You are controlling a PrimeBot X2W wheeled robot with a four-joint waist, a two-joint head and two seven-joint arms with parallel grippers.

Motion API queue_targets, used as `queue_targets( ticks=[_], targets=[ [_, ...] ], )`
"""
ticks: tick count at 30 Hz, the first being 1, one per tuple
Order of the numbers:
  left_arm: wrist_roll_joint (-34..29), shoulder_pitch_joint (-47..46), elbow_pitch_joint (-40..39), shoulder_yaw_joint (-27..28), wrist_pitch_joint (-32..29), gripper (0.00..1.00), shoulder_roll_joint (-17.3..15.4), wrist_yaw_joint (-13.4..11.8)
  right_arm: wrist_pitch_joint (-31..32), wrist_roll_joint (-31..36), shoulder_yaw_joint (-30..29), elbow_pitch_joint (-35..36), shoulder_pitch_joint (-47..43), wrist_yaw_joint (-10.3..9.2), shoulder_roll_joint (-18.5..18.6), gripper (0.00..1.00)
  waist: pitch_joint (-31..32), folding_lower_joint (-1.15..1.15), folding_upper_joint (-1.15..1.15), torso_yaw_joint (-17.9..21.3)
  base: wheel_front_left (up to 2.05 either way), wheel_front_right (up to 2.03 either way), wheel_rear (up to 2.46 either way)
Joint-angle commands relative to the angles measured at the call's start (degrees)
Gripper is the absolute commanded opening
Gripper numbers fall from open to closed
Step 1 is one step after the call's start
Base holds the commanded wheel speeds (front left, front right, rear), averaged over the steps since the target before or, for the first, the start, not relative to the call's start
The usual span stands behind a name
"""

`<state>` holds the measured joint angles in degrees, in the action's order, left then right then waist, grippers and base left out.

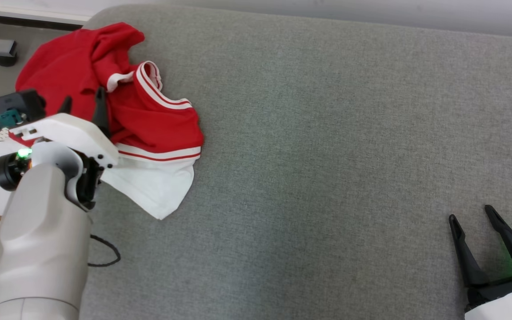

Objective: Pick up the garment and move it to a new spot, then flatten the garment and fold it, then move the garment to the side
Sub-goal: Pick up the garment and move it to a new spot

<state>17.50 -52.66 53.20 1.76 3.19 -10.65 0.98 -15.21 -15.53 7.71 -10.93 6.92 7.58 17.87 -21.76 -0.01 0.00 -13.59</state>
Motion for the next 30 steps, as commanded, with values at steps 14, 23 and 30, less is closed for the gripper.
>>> queue_targets(
  ticks=[14,23,30],
  targets=[
    [1.68,-4.73,9.86,0.25,4.93,0.62,-0.58,0.68,0.53,0.84,0.53,-0.44,-1.98,-0.16,-0.03,1.0,-0.79,0.01,0.0,0.99,0.0,0.0,0.0],
    [3.07,-6.61,14.4,0.22,6.86,0.0,-0.72,1.9,0.69,0.58,0.44,-0.72,-1.64,-0.16,-0.2,1.0,-0.57,0.01,0.0,1.51,0.0,0.0,0.0],
    [4.86,-6.88,15.41,1.13,9.45,0.0,-0.44,3.53,0.41,0.01,0.18,-1.4,-1.6,-0.16,-1.11,1.0,1.74,0.01,0.0,1.38,0.0,0.0,0.0]
  ],
)
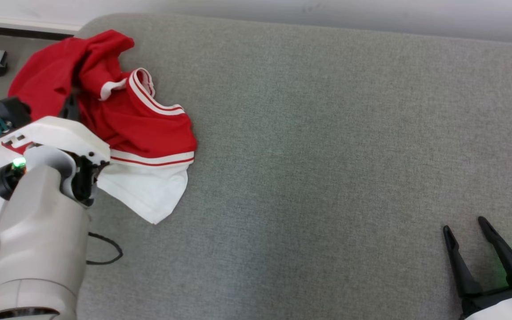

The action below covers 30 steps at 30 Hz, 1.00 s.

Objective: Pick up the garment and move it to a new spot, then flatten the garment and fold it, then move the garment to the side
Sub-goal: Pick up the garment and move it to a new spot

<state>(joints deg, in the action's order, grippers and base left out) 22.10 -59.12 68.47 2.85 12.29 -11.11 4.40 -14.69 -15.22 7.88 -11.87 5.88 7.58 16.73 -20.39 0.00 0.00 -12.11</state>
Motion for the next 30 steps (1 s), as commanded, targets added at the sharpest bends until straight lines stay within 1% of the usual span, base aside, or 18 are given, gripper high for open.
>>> queue_targets(
  ticks=[1,4,9,12,14,17,20,23,30],
  targets=[
    [0.42,-0.23,0.05,0.08,0.74,0.0,0.3,0.37,-0.15,-0.38,-0.02,-0.56,-0.53,-0.16,-0.11,1.0,0.84,0.0,0.0,-0.15,0.0,0.0,0.0],
    [0.95,0.81,-0.67,-0.33,1.63,0.0,1.58,1.41,-0.33,-0.61,-0.09,-0.93,-0.75,-0.15,-0.7,1.0,2.34,0.0,0.0,-0.31,0.0,0.0,0.0],
    [1.48,4.21,-3.36,-2.61,2.43,0.0,4.95,2.77,-0.5,-1.35,-0.12,-2.31,-1.45,-0.16,-1.95,1.0,5.8,0.0,0.0,-0.43,0.0,0.0,0.0],
    [2.28,7.23,-5.61,-4.82,2.59,0.0,6.73,3.12,-0.49,-1.73,-0.11,-3.07,-1.87,-0.15,-3.12,1.0,8.21,0.0,0.0,-0.12,0.0,0.0,0.0],
    [3.11,9.6,-8.01,-7.95,2.12,0.0,7.68,3.12,-0.49,-1.98,-0.1,-3.45,-2.24,-0.16,-3.85,1.0,9.62,0.0,0.0,0.33,0.0,0.0,0.0],
    [6.45,14.55,-12.61,-13.81,-0.2,0.0,8.11,3.14,-0.51,-2.2,-0.01,-3.72,-3.04,-0.16,-5.03,1.0,11.7,0.0,0.0,1.18,0.0,0.0,0.0],
    [11.14,20.13,-18.38,-20.17,-2.95,0.0,8.15,3.15,-0.44,-2.35,0.42,-4.03,-3.88,-0.16,-6.05,1.0,13.35,0.0,0.0,2.3,0.0,0.0,0.0],
    [13.57,24.88,-22.38,-24.43,-4.72,0.0,8.12,3.11,-0.45,-2.49,0.45,-4.21,-4.82,-0.16,-6.95,1.0,14.52,0.0,0.0,3.32,0.0,0.0,0.0],
    [12.95,31.21,-28.12,-29.92,-8.21,0.0,8.14,2.46,-0.44,-2.51,0.98,-4.39,-5.45,-0.16,-7.92,1.0,15.68,0.0,0.0,5.33,0.0,0.0,0.0]
  ],
)
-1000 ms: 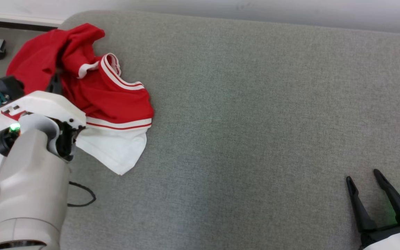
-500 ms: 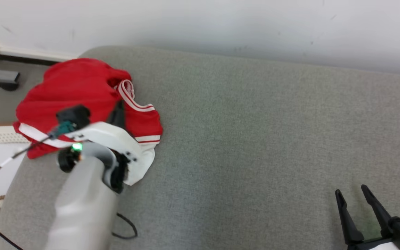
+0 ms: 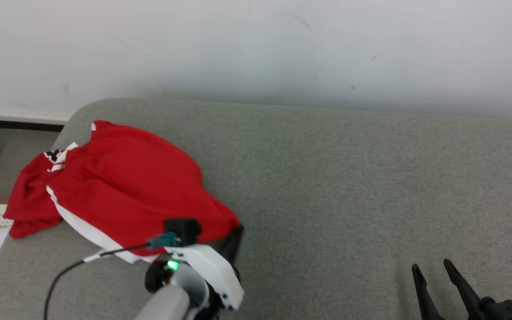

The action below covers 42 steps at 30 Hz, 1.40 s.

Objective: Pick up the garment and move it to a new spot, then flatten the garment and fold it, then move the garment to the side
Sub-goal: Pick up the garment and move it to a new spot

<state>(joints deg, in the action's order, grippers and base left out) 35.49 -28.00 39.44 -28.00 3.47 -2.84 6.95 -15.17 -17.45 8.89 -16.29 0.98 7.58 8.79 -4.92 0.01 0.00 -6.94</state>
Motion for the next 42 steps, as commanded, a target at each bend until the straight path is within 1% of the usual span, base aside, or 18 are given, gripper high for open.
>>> queue_targets(
  ticks=[1,4,8,11,16,21,28,33,38,42],
  targets=[
    [-0.07,1.24,-0.4,-0.35,-0.41,0.0,-0.11,-0.02,0.04,-0.28,-0.05,-0.02,-0.61,-0.16,-0.09,1.0,0.32,-0.01,0.0,0.48,0.0,0.0,0.0],
    [0.76,4.05,-4.77,-3.95,-2.81,0.0,-0.15,-0.12,0.04,-0.18,0.01,-0.22,-0.26,-0.15,-0.45,1.0,0.43,-0.01,0.0,1.46,0.0,0.0,0.0],
    [1.43,7.03,-9.01,-7.17,-4.78,0.0,-0.14,-1.46,0.03,-0.2,0.52,-0.43,0.23,-0.16,-0.7,1.0,0.67,-0.01,0.0,2.7,0.0,0.0,0.0],
    [1.58,8.03,-10.72,-8.3,-5.69,0.0,-0.15,-2.8,0.03,-0.33,1.08,-0.64,0.76,-0.16,-0.71,1.0,0.73,-0.01,0.0,3.92,0.0,0.0,0.0],
    [2.99,9.77,-13.41,-10.61,-6.95,0.0,-0.15,-3.03,0.03,-0.48,1.22,-0.86,0.81,-0.16,-0.62,1.0,1.18,-0.01,0.0,5.93,0.0,0.0,0.0],
    [3.66,10.65,-15.93,-13.44,-7.5,0.0,-0.12,-3.68,0.03,-0.59,1.6,-0.78,1.24,-0.16,-0.92,1.0,1.61,-0.01,0.0,9.01,0.0,0.0,0.0],
    [5.29,7.57,-19.65,-17.39,-7.89,0.0,-0.14,-4.56,0.03,-0.6,2.59,-0.84,2.82,-0.15,-1.17,1.0,0.87,-0.01,0.0,15.06,0.0,0.0,0.0],
    [7.81,4.32,-22.85,-22.17,-8.25,0.0,-0.14,-4.97,0.03,-0.59,2.46,-0.75,4.07,-0.15,-1.47,1.0,-0.05,-0.01,0.0,19.47,0.0,0.0,0.0],
    [12.45,1.03,-25.26,-27.72,-7.66,0.0,-0.14,-6.08,0.04,-0.63,2.08,-0.7,5.02,-0.15,-2.06,1.0,-1.05,-0.01,0.0,23.16,0.0,0.0,0.0],
    [17.29,-1.74,-27.33,-32.14,-6.73,0.0,-0.15,-6.64,0.04,-0.55,1.73,-0.74,5.06,-0.15,-2.39,1.0,-1.79,-0.01,0.0,24.71,0.0,0.0,0.0]
  ],
)
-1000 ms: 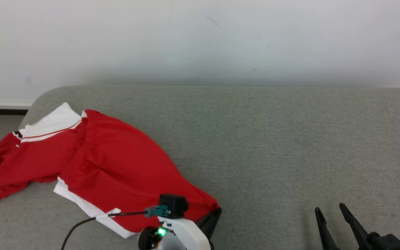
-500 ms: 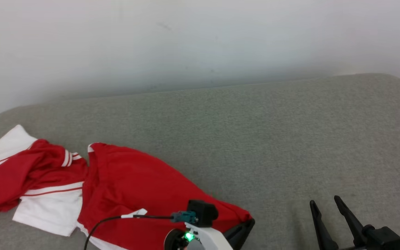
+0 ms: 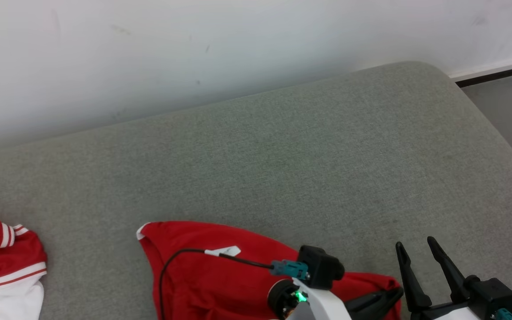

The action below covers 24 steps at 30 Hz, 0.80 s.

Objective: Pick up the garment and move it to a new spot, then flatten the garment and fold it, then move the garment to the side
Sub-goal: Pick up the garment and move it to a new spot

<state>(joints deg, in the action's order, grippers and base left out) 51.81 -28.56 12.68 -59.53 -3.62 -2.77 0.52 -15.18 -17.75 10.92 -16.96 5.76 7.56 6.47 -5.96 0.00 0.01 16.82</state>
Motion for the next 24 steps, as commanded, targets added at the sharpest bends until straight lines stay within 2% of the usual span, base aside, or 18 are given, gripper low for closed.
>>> queue_targets(
  ticks=[1,6,11,15,16,17,18,19,24],
  targets=[
    [1.75,-2.18,-1.16,-1.78,0.69,0.0,-0.19,-0.46,0.05,-0.22,-0.43,-0.11,0.15,-0.14,-0.07,1.0,-0.86,0.0,-0.01,1.06,0.0,0.0,0.0],
    [0.84,-6.79,1.35,-6.11,2.43,0.0,-0.28,-3.38,0.05,0.14,-0.99,-0.05,0.31,-0.14,-0.33,1.0,-1.6,0.0,-0.01,1.05,0.0,0.0,0.0],
    [-2.34,-9.22,12.62,-8.49,3.52,0.0,-0.32,-5.53,0.05,0.47,-1.5,0.17,0.4,-0.14,-0.67,1.0,-2.05,0.0,-0.01,-0.49,0.0,0.0,0.0],
    [-3.73,-8.71,21.9,-9.29,5.5,0.0,-0.26,-5.27,0.05,0.42,-1.7,0.12,0.5,-0.14,-0.91,1.0,-2.07,0.0,-0.01,-1.79,0.0,0.0,0.0],
    [-3.55,-8.61,23.69,-9.17,6.39,0.17,-0.29,-5.33,0.05,0.41,-1.67,0.12,0.46,-0.14,-0.93,1.0,-2.05,0.0,-0.01,-2.16,0.0,0.0,0.0],
    [-3.29,-8.38,25.19,-8.91,7.28,0.38,-0.29,-5.3,0.05,0.45,-1.74,0.07,0.41,-0.14,-0.9,1.0,-2.0,0.0,-0.01,-2.52,0.0,0.0,0.0],
    [-3.24,-8.14,26.5,-8.95,7.96,0.73,-0.25,-5.12,0.05,0.49,-1.83,0.0,0.35,-0.14,-0.87,1.0,-1.93,0.0,-0.01,-2.89,0.0,0.0,0.0],
    [-2.94,-7.8,27.65,-8.79,8.65,1.0,-0.27,-4.97,0.05,0.51,-1.88,-0.07,0.26,-0.14,-0.86,1.0,-1.86,0.0,-0.01,-3.25,0.0,0.0,0.0],
    [-1.84,-6.87,30.74,-7.6,13.93,1.0,-0.34,-4.8,0.05,0.54,-2.09,-0.25,-0.37,-0.14,-0.69,1.0,-1.1,0.0,-0.01,-5.21,0.0,0.0,0.0]
  ],
)
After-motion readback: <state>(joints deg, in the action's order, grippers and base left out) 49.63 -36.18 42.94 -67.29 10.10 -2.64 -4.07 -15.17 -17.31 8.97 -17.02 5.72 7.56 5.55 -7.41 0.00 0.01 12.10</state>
